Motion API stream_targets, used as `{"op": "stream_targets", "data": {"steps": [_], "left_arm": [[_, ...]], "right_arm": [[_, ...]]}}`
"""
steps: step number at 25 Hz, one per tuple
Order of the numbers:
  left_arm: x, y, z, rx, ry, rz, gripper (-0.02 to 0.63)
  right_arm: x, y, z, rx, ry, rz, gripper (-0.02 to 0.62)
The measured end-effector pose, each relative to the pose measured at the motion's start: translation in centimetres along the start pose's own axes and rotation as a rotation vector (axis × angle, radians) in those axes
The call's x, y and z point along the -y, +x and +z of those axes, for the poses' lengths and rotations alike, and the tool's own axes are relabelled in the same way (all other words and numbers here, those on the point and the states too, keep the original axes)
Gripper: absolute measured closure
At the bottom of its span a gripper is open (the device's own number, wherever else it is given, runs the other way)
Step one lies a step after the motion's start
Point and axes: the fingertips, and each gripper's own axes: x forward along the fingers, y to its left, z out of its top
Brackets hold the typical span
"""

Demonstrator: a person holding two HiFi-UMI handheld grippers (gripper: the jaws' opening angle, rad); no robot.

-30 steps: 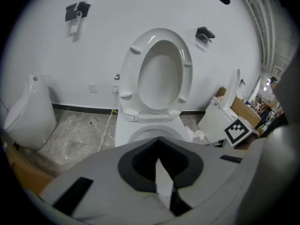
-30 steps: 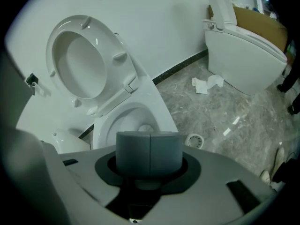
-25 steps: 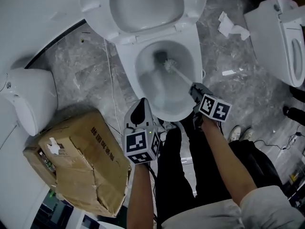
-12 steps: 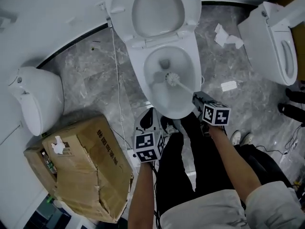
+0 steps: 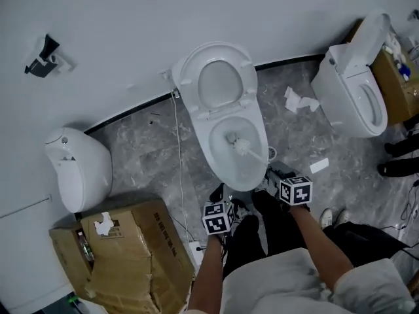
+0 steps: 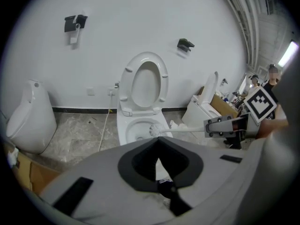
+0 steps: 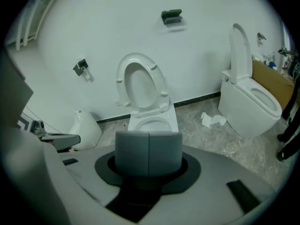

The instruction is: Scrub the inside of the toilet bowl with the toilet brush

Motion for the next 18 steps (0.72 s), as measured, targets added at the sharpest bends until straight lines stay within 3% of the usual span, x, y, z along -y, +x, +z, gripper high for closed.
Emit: {"op": "stream_targets", "data": {"steps": [5,9,11,15,18], "left_arm": [[1.8,-4.1,0.8,0.055,-0.039,0.025,0.577],[3.0,-6.4,2.1,0.123,-0.088,0.068,0.577],[4.2,-8.0,1.8,0.152,-0.096,0.090,0.577],[7.3,-10.5,1.1,0.180,-0.076,0.112,0.577],[9.8,-11.7,0.0,0.180,-0.038,0.101,0.577]], "right_arm": [[-1.7,-5.7,0.1,0.052,-0.045,-0.012,0.425],[-1.5,-9.7,-0.3,0.167,0.067,-0.009,0.425],[-0.7,-11.1,-1.5,0.166,0.075,-0.026,0.425],[1.3,-14.1,-1.9,0.156,0.007,-0.076,0.425],[2.3,-16.4,-3.0,0.173,0.008,-0.052,0.425]]}}
